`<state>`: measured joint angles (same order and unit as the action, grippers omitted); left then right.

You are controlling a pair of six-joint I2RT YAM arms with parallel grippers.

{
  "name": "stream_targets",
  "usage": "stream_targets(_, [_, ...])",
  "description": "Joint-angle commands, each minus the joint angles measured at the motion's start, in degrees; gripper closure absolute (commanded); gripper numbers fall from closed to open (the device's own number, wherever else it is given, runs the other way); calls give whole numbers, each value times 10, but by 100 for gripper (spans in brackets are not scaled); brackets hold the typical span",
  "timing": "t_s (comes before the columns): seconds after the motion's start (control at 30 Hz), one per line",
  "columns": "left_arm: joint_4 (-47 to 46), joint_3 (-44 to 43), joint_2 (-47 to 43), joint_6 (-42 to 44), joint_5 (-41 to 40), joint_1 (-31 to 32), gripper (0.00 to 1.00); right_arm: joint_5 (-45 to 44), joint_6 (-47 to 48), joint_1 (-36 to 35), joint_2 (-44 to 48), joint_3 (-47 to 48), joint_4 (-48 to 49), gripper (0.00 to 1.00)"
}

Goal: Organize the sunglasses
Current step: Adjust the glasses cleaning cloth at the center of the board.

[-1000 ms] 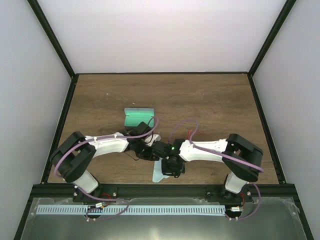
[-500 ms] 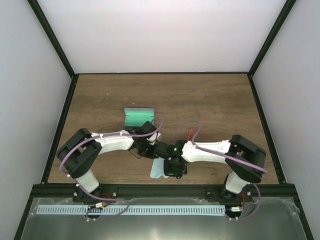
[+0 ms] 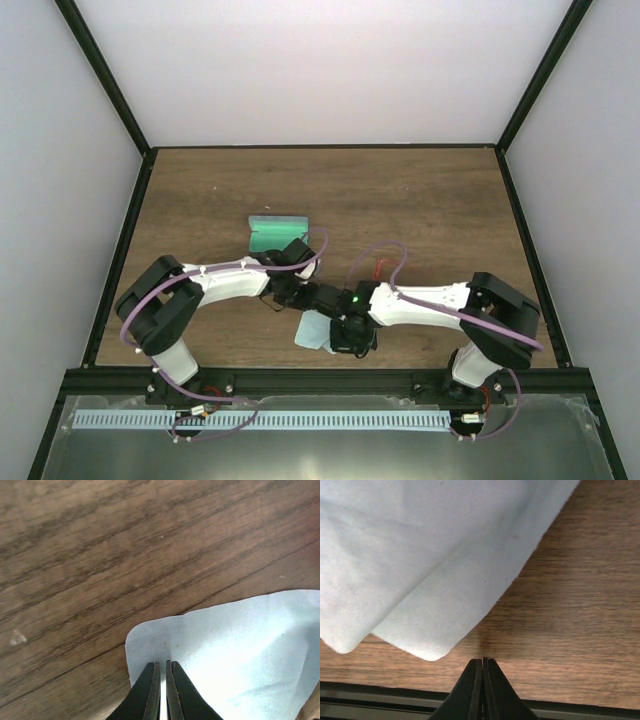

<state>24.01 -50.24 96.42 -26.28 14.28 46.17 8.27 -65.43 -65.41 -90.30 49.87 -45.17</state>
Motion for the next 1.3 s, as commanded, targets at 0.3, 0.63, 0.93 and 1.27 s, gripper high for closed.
stream_targets(0.3, [53, 3, 21, 23, -78, -10, 96, -29, 45, -5, -90, 142, -4, 97])
stream_targets(0.63, [53, 2, 22, 27, -87, -10, 96, -16, 20, -5, -60, 65, 18, 97])
stream_targets(0.93, [57, -3, 22, 27, -93, -12, 96, -12, 5, -4, -34, 6, 27, 96])
stream_targets(1.27, [85, -24, -25, 26, -86, -11, 96, -26, -4, 31, 19, -41, 6, 96])
